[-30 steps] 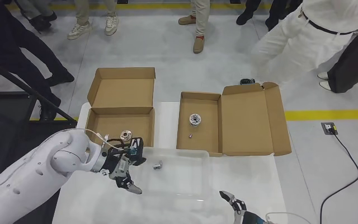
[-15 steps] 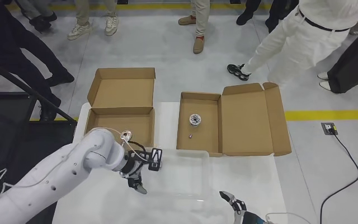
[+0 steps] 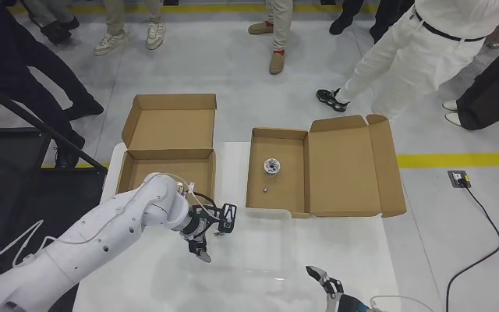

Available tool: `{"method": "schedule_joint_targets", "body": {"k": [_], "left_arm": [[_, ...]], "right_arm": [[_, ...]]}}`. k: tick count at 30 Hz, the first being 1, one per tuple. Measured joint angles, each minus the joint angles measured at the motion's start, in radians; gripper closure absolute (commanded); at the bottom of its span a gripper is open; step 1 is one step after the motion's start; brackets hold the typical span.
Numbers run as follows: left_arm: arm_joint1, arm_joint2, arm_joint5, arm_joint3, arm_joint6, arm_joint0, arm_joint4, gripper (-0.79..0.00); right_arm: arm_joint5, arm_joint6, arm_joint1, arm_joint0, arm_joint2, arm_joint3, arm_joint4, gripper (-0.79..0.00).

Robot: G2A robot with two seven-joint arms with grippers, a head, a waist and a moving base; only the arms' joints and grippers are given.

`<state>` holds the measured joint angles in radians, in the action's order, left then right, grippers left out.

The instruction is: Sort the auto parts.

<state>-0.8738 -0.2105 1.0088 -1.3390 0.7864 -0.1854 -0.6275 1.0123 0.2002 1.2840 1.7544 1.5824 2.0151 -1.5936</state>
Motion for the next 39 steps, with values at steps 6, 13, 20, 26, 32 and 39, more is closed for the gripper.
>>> {"method": "schedule_joint_targets", "body": {"k": [6,13,20,26,32,39], "left_arm": [[-0.005,0.003,-0.034,-0.003,0.007,-0.012,-0.027,-0.785],[-0.050,0.021,-0.150,-0.001,0.059,-0.028,-0.123,-0.785],[-0.108,0.031,-0.195,0.067,0.075,-0.032,-0.161,-0.677],[-0.166,0.041,-0.183,0.143,0.090,-0.027,-0.193,-0.653],[-0.213,0.040,-0.206,0.205,0.115,-0.031,-0.218,-0.613],[-0.252,0.037,-0.191,0.260,0.107,-0.033,-0.228,-0.449]], "right_arm": [[0.000,0.000,0.000,0.000,0.000,0.000,0.000,-0.785],[0.000,0.000,0.000,0.000,0.000,0.000,0.000,-0.785],[0.000,0.000,0.000,0.000,0.000,0.000,0.000,-0.785],[0.000,0.000,0.000,0.000,0.000,0.000,0.000,-0.785],[0.000,0.000,0.000,0.000,0.000,0.000,0.000,-0.785],[0.000,0.000,0.000,0.000,0.000,0.000,0.000,-0.785]]}}
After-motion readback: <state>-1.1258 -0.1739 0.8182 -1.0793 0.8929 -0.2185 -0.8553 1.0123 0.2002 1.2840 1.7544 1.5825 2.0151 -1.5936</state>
